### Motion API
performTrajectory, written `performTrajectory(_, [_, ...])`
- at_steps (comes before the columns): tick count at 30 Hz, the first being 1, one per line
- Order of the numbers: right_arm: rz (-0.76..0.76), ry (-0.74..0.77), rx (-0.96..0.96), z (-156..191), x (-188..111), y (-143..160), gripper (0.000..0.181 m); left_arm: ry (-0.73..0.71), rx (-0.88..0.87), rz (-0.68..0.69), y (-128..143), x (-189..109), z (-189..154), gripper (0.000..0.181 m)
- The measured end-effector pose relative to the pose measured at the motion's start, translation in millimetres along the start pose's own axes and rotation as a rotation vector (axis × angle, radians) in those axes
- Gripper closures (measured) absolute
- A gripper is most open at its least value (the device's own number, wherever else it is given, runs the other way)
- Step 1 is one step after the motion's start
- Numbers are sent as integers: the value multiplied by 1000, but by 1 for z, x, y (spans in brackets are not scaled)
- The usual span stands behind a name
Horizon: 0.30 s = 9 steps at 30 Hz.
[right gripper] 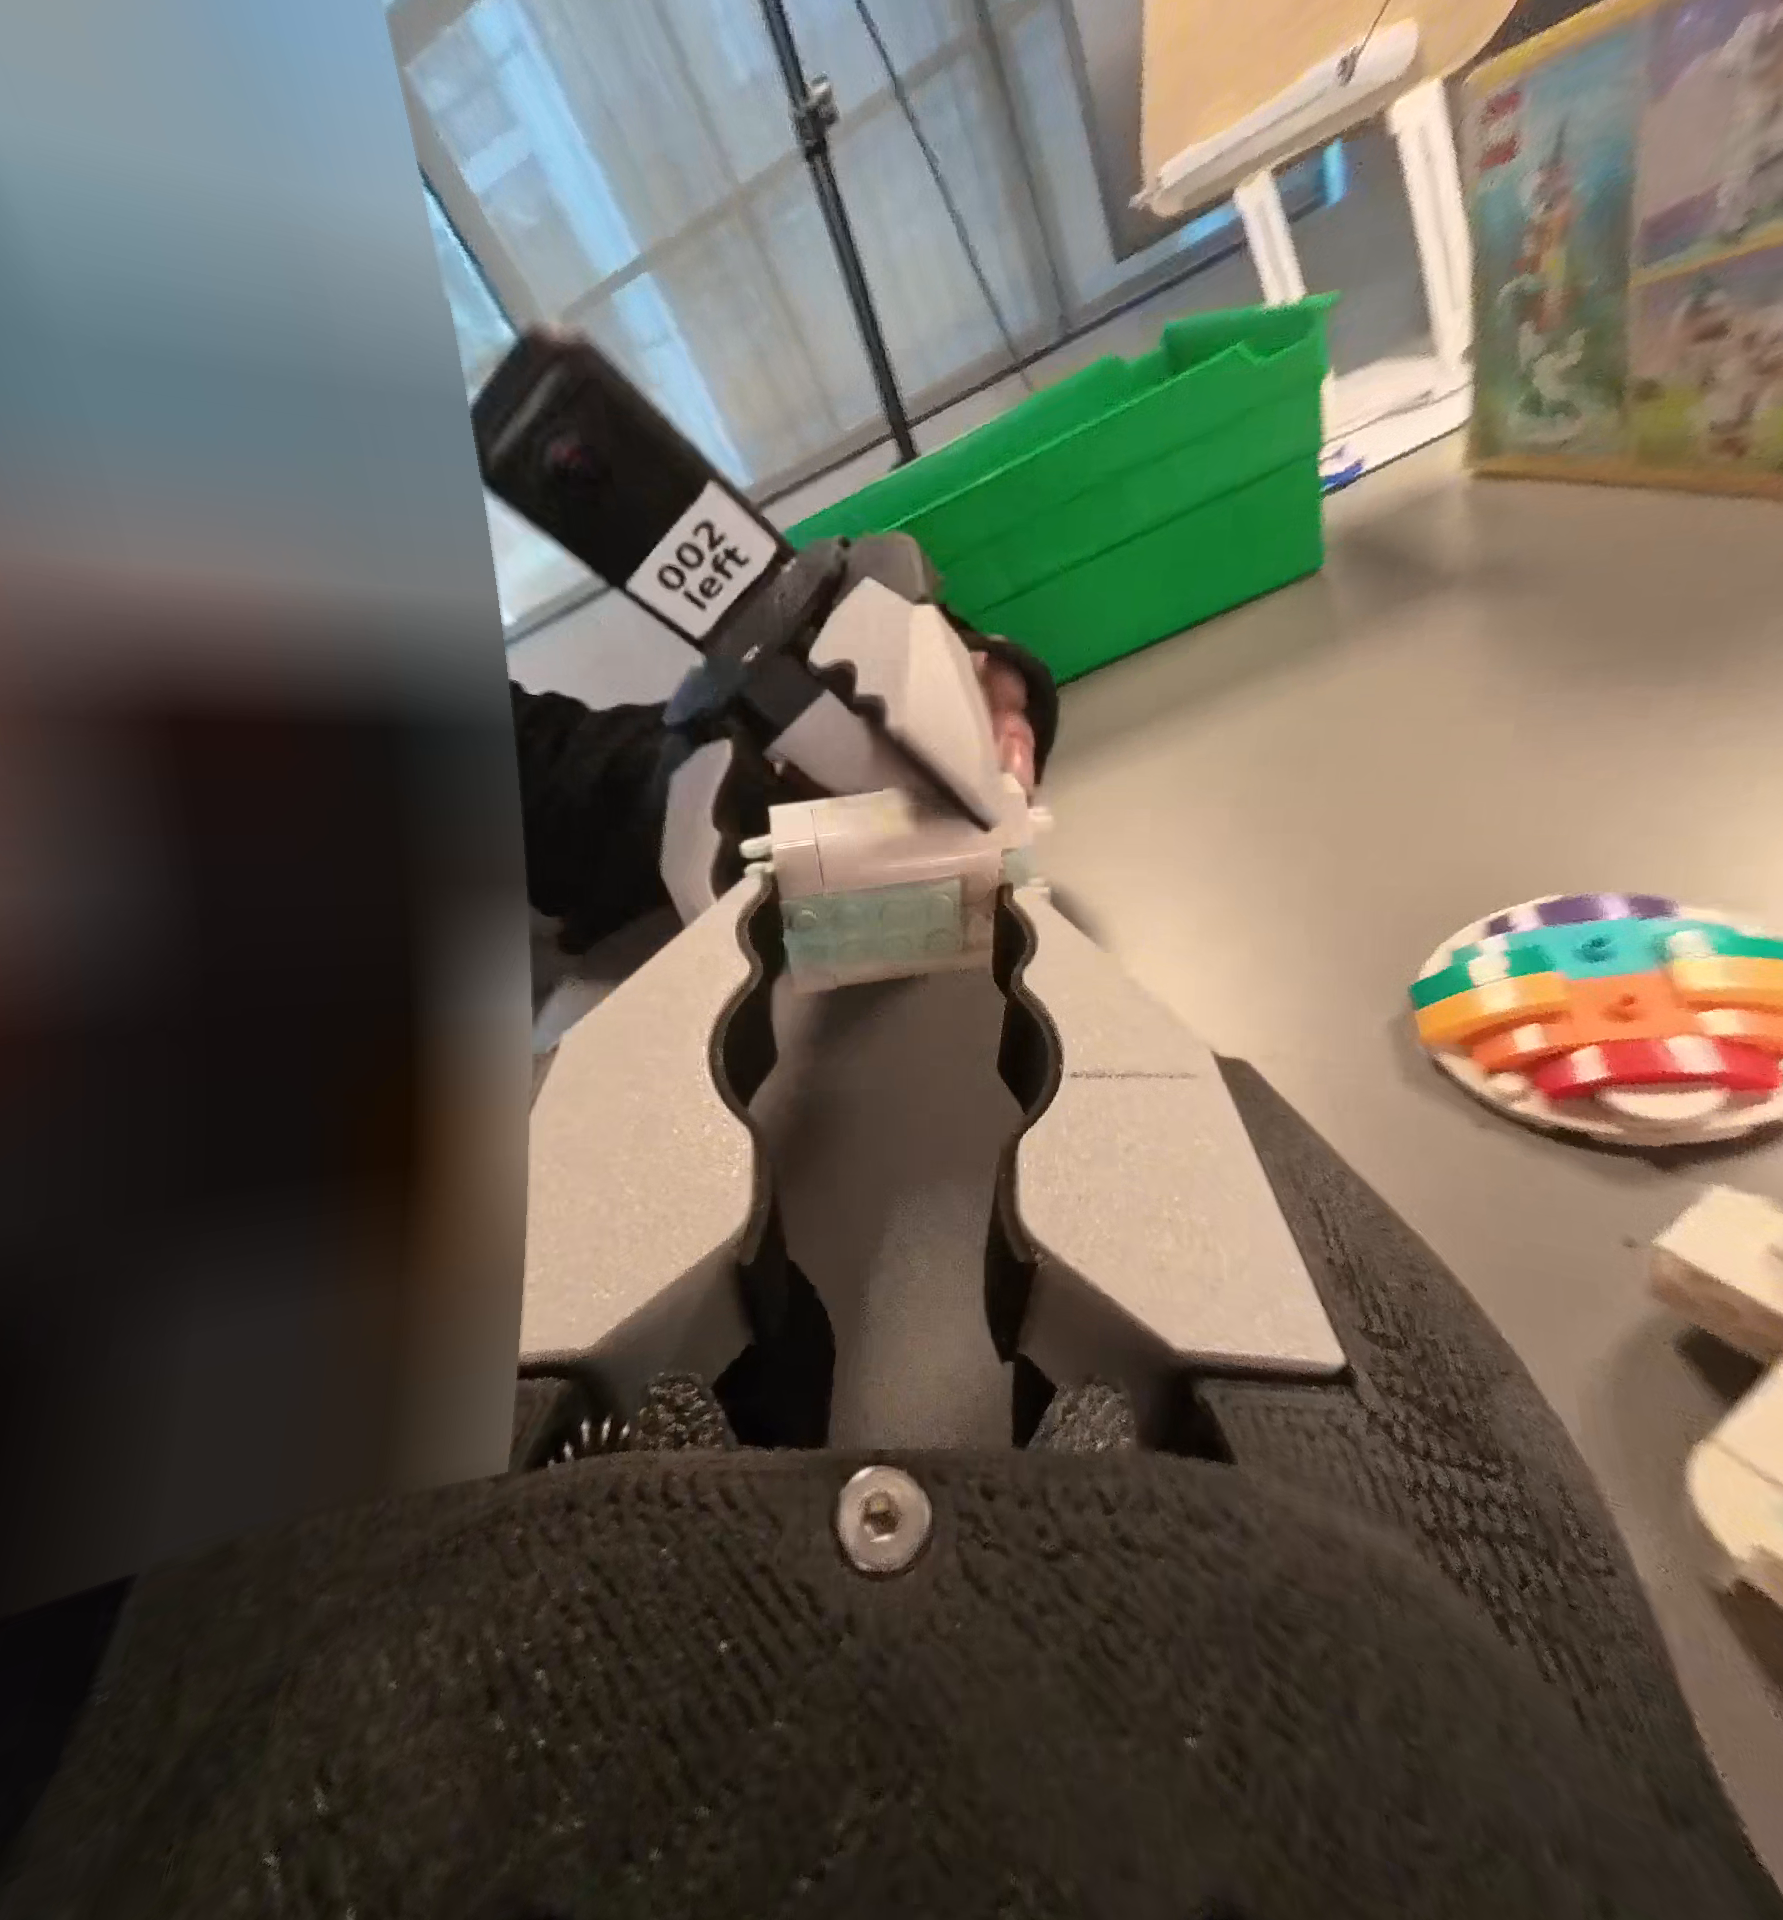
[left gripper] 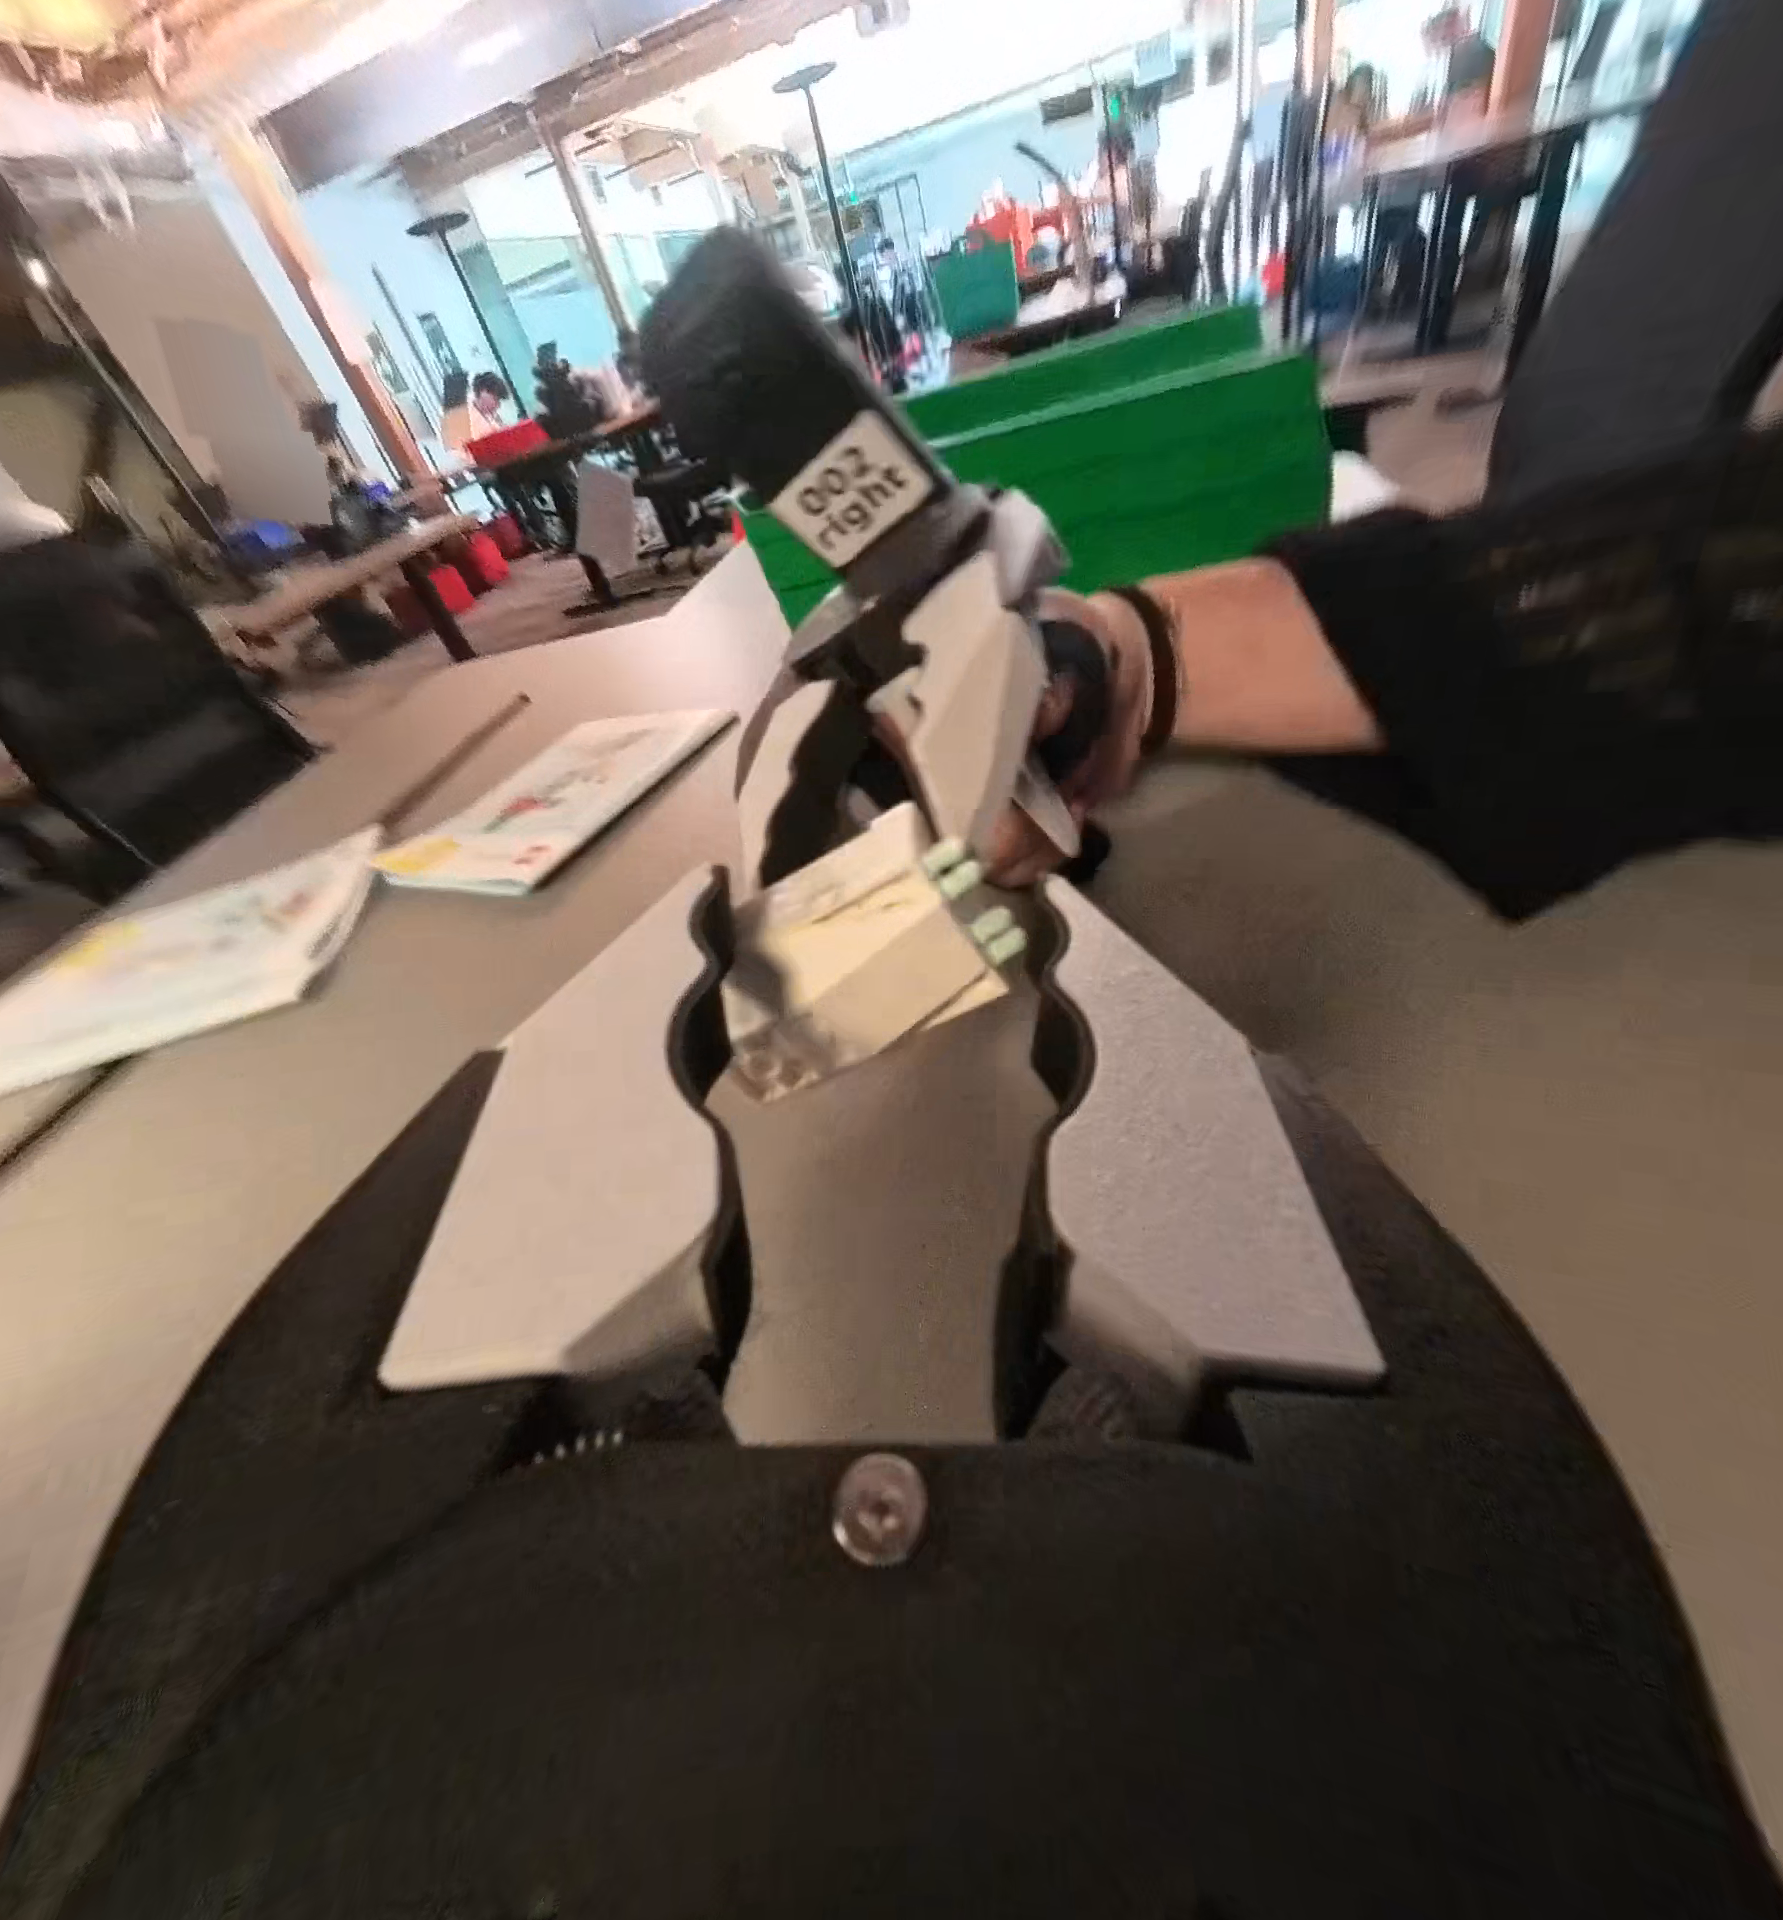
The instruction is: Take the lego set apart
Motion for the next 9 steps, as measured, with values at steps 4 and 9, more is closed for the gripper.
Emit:
performTrajectory(4, [-83,133,-234,0,-1,-7,141,61,-362,-175,-2,-13,19,106])
performTrajectory(9, [-97,284,-514,3,5,-8,142,263,-812,-334,7,-16,29,109])
Point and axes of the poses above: each gripper's, where its closed fingertips meet, x out along the fingers, y out of its underside, z = x × y across the jaws, the point moved 5 cm from there along -x, back along the fingers, and after that the axes turned 15 degrees about y, right-handed, at the moved point
